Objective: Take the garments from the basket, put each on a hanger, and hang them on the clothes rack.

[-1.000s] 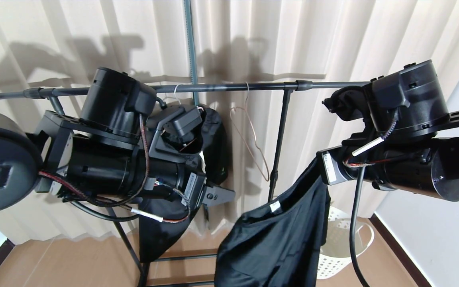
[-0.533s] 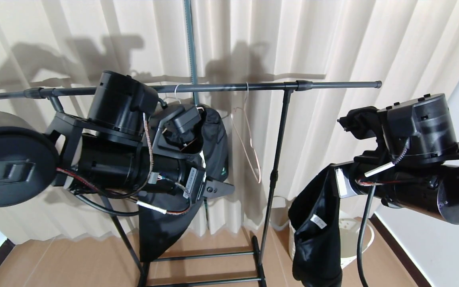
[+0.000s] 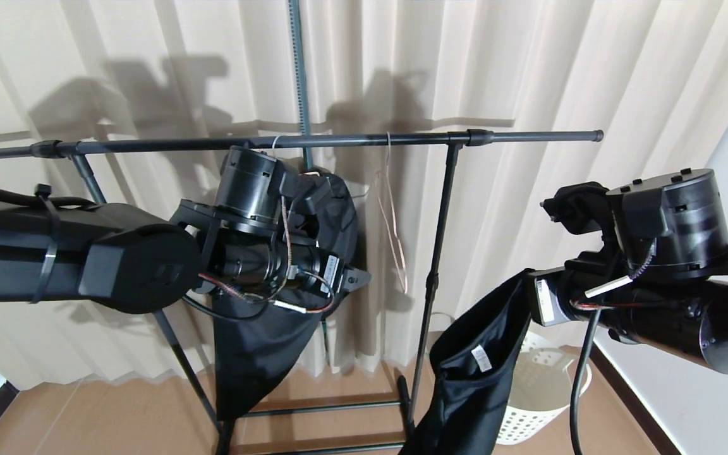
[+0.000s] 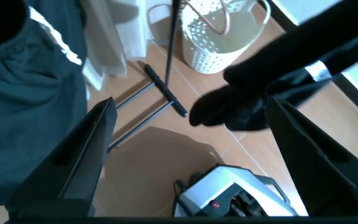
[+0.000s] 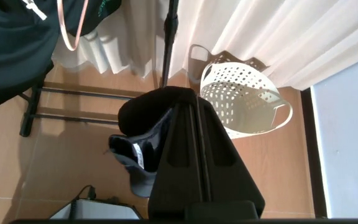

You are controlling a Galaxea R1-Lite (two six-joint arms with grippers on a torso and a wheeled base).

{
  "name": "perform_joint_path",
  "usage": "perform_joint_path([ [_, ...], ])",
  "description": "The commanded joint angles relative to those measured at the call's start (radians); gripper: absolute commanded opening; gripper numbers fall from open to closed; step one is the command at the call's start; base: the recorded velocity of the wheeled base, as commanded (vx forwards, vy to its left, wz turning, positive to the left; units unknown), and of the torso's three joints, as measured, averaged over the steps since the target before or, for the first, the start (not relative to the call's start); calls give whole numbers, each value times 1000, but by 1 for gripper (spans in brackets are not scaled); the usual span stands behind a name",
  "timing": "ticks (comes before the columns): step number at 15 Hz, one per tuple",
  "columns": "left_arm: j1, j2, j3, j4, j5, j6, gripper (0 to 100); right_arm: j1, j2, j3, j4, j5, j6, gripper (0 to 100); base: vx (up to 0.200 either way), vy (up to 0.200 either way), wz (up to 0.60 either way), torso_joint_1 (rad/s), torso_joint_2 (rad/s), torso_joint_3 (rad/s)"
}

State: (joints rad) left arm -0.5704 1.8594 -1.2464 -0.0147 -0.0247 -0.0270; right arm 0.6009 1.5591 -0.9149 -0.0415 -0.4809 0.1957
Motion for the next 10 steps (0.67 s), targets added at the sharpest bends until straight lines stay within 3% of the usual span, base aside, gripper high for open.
perform_joint_path([
  [1,11,46,-24,-1,3,-1,100,-1,2,1,-1,-1,1,0,200,0,0,7,2,2],
  [8,7,112,-70,-90,14,-4,100,-1,9,2,-1,-1,2,0,0,0,0,0,0,0],
  [10,0,164,-145,-83,89,-5,100,-1,19,2,-1,-1,5,0,0,0,0,0,0,0],
])
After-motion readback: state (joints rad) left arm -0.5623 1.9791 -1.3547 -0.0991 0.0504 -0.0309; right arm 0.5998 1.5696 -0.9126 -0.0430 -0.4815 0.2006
